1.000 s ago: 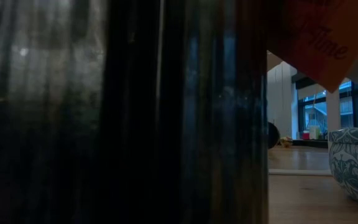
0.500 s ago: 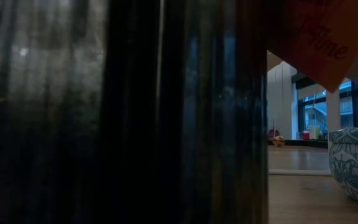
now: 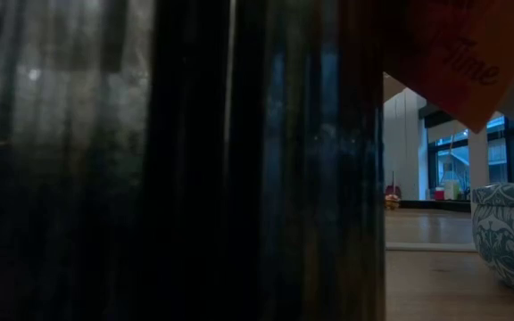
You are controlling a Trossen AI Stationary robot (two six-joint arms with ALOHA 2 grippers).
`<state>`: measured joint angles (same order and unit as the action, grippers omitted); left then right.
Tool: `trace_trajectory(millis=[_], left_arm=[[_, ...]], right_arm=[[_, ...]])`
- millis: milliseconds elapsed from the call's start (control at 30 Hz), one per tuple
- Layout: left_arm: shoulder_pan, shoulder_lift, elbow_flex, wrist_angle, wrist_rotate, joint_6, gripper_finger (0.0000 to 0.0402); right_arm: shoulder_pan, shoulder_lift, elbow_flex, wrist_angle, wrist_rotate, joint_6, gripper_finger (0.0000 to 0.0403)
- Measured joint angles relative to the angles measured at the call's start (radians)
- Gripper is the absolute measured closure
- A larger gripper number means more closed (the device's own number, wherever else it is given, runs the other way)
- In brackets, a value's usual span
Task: Pick & Place candle stick holders
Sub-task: Put the top right gold candle holder on the shelf
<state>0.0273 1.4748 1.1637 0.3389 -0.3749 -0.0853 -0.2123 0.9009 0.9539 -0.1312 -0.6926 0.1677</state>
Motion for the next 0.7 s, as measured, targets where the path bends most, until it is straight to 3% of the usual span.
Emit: trace_trajectory(millis=[133, 267, 467, 700], left_arm=[[0.019, 0.009, -0.045, 0.004, -0.020, 0.099, 0.0381], [0.050, 0.021, -0.064, 0.056, 0.092, 0.087, 0.0390], [0.066, 0.060, -0.059, 0.171, 0.127, 0.098, 0.0388], [0.062, 0.099, -0.061, 0.167, 0.157, 0.073, 0.0390]], right_arm=[[0.000, -0.001, 0.000, -0.024, -0.035, -0.006, 0.0226], [-0.002, -0.003, 0.000, -0.035, -0.120, -0.026, 0.0226], [-0.005, -0.005, 0.000, -0.132, -0.122, -0.063, 0.0226], [-0.011, -0.006, 0.000, -0.183, -0.122, -0.079, 0.0226]])
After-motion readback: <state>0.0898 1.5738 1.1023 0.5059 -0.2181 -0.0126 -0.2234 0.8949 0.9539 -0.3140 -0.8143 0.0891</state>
